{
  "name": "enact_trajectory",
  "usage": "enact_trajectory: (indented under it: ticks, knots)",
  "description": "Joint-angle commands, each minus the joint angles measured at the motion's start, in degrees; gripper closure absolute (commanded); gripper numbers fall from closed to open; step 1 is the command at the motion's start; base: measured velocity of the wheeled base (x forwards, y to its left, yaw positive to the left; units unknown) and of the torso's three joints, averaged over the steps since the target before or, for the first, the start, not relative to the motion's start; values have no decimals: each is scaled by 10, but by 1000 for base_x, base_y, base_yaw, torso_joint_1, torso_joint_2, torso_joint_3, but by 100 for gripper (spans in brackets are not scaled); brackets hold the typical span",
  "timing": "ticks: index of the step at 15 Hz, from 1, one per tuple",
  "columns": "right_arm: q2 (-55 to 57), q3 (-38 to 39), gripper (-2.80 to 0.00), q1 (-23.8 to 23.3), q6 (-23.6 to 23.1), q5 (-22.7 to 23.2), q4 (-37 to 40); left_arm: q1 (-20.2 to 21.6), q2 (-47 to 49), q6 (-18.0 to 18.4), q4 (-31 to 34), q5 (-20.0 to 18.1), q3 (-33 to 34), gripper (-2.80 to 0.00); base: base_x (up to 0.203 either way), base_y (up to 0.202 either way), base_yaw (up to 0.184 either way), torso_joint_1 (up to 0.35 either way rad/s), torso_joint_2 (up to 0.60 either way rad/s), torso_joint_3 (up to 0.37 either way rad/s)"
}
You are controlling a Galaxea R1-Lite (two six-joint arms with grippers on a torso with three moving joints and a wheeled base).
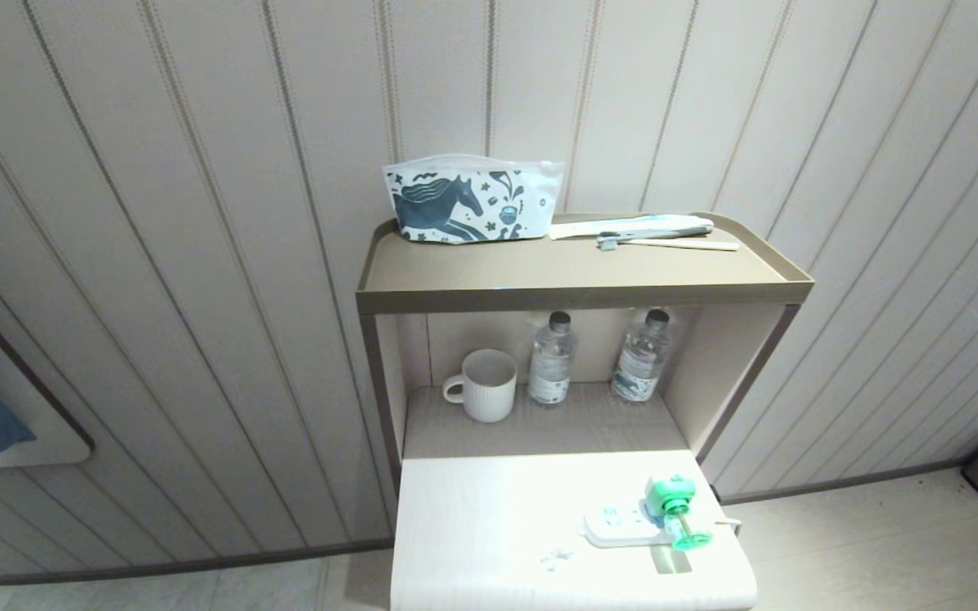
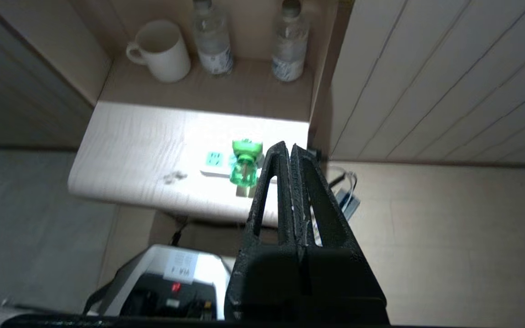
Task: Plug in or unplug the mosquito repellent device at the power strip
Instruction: Hold the socket with your left hand and unplug it with your right hand
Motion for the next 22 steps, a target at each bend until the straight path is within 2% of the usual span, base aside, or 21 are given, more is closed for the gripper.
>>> enact_trajectory:
  ticks: [1, 3, 5, 8, 11, 17, 18, 22]
  knots:
    - [106, -78, 0, 17, 6, 2, 82, 0, 0, 0, 1, 0, 0, 0, 0, 0, 0, 0, 0, 0]
    - [163, -135, 0, 25, 14, 3, 155, 0, 0, 0, 1, 0, 0, 0, 0, 0, 0, 0, 0, 0]
    - [224, -186, 0, 35, 17, 4, 265, 0, 0, 0, 1, 0, 0, 0, 0, 0, 0, 0, 0, 0]
    - [302, -210, 0, 101, 19, 5, 398, 0, 0, 1, 0, 0, 0, 0, 0, 0, 0, 0, 0, 0]
    - [366, -204, 0, 132, 39, 4, 424, 0, 0, 1, 1, 0, 0, 0, 0, 0, 0, 0, 0, 0]
    - [469, -184, 0, 136, 59, 5, 407, 0, 0, -1, 1, 1, 0, 0, 0, 0, 0, 0, 0, 0]
    - [479, -179, -280, 136, 62, 4, 382, 0, 0, -1, 1, 1, 0, 0, 0, 0, 0, 0, 0, 0]
    - [518, -166, -280, 145, 90, 0, 322, 0, 0, -1, 1, 1, 0, 0, 0, 0, 0, 0, 0, 0]
